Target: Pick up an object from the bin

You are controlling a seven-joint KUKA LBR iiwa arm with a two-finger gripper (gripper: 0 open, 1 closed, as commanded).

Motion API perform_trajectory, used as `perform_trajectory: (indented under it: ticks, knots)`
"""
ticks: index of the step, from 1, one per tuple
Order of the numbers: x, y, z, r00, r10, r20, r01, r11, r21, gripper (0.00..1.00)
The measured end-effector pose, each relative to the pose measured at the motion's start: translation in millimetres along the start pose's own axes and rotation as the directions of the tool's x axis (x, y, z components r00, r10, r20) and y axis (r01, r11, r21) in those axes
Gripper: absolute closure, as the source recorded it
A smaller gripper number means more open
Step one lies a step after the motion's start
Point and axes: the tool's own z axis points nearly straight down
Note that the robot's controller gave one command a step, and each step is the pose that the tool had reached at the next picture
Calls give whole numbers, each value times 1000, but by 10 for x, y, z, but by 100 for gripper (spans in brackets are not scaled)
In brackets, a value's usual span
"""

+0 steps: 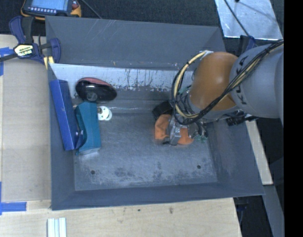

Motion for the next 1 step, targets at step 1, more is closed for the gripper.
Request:
perform_trajectory:
  ticks: [1]
  knots:
    - [-9, -149, -476, 1000, -15, -8, 15, 1000, 0, 100]
